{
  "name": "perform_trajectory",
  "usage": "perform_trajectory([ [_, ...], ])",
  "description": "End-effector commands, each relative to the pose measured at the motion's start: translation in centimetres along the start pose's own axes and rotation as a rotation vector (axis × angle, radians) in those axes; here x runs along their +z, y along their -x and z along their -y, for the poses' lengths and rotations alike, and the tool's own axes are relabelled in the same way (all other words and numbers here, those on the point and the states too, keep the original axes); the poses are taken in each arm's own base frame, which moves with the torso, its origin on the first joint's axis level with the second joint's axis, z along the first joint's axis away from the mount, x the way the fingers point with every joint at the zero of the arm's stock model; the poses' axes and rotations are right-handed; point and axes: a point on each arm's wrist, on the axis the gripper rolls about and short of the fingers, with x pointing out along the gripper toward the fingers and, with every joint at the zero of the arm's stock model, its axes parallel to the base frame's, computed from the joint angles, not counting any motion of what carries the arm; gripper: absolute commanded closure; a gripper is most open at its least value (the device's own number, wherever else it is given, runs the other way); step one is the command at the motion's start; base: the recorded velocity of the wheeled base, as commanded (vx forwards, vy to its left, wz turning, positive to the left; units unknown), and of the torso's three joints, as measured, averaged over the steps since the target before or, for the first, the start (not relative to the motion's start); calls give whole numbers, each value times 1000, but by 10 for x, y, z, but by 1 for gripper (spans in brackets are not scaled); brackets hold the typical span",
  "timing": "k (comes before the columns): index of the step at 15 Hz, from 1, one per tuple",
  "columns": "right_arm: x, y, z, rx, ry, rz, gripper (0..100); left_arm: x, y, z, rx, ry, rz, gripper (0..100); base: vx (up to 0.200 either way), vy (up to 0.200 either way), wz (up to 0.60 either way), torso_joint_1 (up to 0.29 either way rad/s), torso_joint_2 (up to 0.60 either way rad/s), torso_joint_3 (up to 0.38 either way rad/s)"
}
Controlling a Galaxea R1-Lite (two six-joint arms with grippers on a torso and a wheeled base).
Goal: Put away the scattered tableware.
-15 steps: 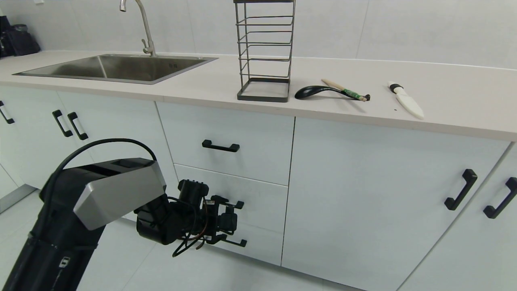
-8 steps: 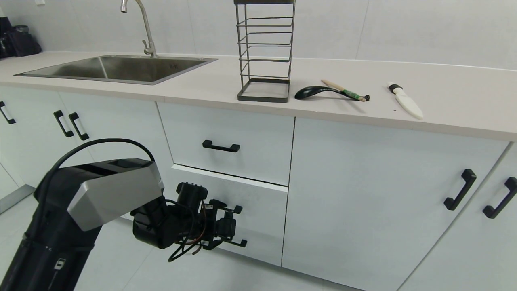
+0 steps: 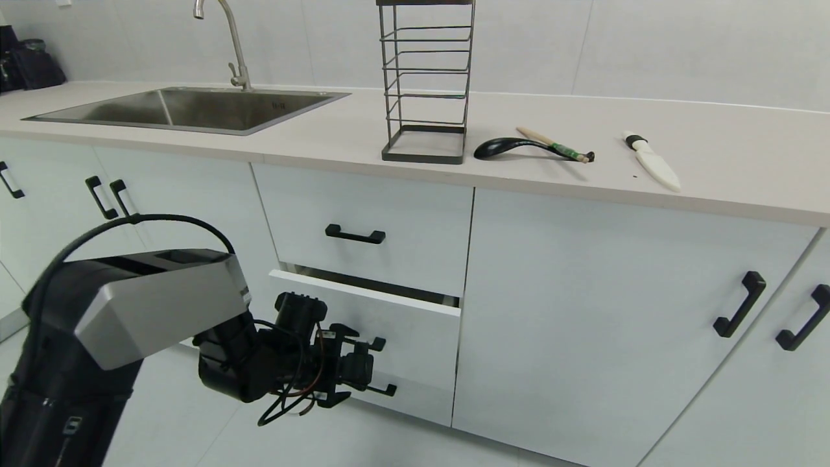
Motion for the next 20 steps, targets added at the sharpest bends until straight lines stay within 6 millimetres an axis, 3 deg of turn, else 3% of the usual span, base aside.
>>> perform_trajectory([
  [1, 0, 0, 0, -1, -2, -2, 100, 34, 64, -11, 85, -24, 56, 0, 0, 0, 0, 0, 0, 0],
  [4, 0, 0, 0, -1, 0, -2, 100, 59, 121, -11, 164, 17, 113, 0, 0, 0, 0, 0, 0, 0],
  [6, 0, 0, 0, -1, 0, -2, 100, 66, 149, -17, 203, 15, 128, 0, 0, 0, 0, 0, 0, 0],
  [9, 0, 0, 0, -1, 0, -2, 100, 67, 157, -25, 223, 21, 127, 0, 0, 0, 0, 0, 0, 0],
  [12, 0, 0, 0, 1, 0, -2, 100, 62, 120, -46, 216, 31, 119, 0, 0, 0, 0, 0, 0, 0],
  [15, 0, 0, 0, 1, 0, -2, 100, 50, 82, -52, 174, 51, 105, 0, 0, 0, 0, 0, 0, 0],
  [20, 0, 0, 0, 1, 0, -2, 100, 44, 51, -54, 145, 57, 100, 0, 0, 0, 0, 0, 0, 0],
])
